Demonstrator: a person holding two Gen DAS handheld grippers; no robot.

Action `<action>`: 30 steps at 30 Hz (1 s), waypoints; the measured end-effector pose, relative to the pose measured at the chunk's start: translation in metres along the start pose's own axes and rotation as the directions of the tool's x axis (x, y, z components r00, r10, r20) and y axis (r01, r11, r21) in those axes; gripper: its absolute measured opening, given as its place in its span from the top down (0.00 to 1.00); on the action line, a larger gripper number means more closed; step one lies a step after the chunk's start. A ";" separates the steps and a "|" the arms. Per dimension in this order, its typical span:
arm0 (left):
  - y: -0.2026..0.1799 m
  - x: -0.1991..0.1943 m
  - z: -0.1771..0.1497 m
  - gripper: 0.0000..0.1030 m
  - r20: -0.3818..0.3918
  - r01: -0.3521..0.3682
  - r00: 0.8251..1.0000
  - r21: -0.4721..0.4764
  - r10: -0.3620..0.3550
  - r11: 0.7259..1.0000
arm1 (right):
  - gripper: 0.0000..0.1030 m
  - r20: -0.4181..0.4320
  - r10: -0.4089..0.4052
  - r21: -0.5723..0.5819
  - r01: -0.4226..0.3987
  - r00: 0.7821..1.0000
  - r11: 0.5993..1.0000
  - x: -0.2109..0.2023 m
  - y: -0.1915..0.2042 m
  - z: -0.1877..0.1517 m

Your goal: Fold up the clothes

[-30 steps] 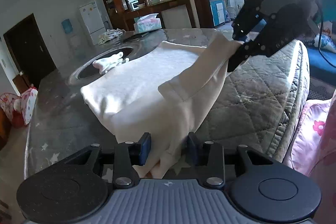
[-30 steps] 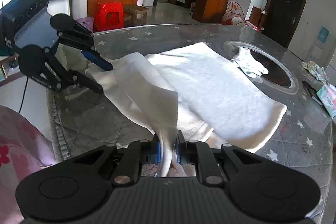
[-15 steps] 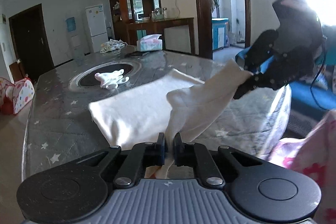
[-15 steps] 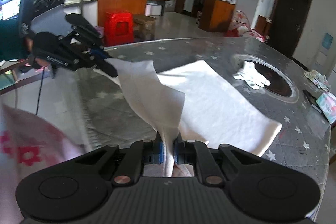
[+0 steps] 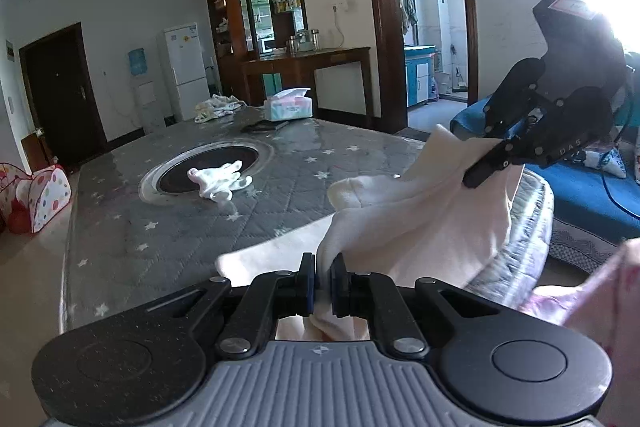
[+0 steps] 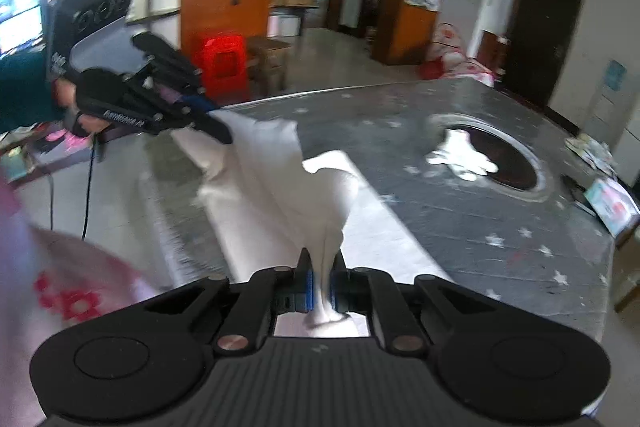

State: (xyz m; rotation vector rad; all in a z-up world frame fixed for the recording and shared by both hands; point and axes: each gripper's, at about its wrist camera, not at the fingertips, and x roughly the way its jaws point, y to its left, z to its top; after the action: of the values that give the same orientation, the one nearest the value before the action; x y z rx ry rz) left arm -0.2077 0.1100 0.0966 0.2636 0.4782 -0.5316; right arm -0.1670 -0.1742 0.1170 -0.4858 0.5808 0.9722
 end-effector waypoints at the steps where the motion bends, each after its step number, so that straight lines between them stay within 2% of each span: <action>1: 0.004 0.007 0.002 0.92 -0.003 -0.001 1.000 0.000 0.001 1.000 | 0.94 0.003 -0.011 0.014 0.011 1.000 1.000 0.003 -0.007 0.001; 12: 0.035 0.084 0.023 0.92 -0.076 -0.005 0.997 -0.013 0.004 1.000 | 0.95 -0.014 -0.102 0.119 0.103 0.995 0.988 0.042 -0.063 -0.002; 21: 0.045 0.138 0.027 0.91 -0.134 0.003 0.991 -0.029 -0.007 1.000 | 0.95 -0.073 -0.185 0.225 0.197 0.980 0.954 0.079 -0.092 -0.022; 26: 0.046 0.144 0.039 0.90 -0.098 0.003 0.995 0.008 -0.003 1.000 | 0.95 -0.055 -0.244 0.238 0.250 0.968 0.939 0.078 -0.091 -0.026; 30: 0.052 0.165 0.042 0.84 -0.102 -0.057 0.993 0.006 0.057 0.998 | 0.92 -0.093 -0.267 0.296 0.283 0.959 0.912 0.089 -0.100 -0.036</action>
State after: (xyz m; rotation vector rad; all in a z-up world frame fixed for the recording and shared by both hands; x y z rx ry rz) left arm -0.0398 0.0685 0.0561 0.3076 0.5678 -0.4647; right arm -0.0499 -0.1893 0.0446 -0.3029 0.6762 0.5876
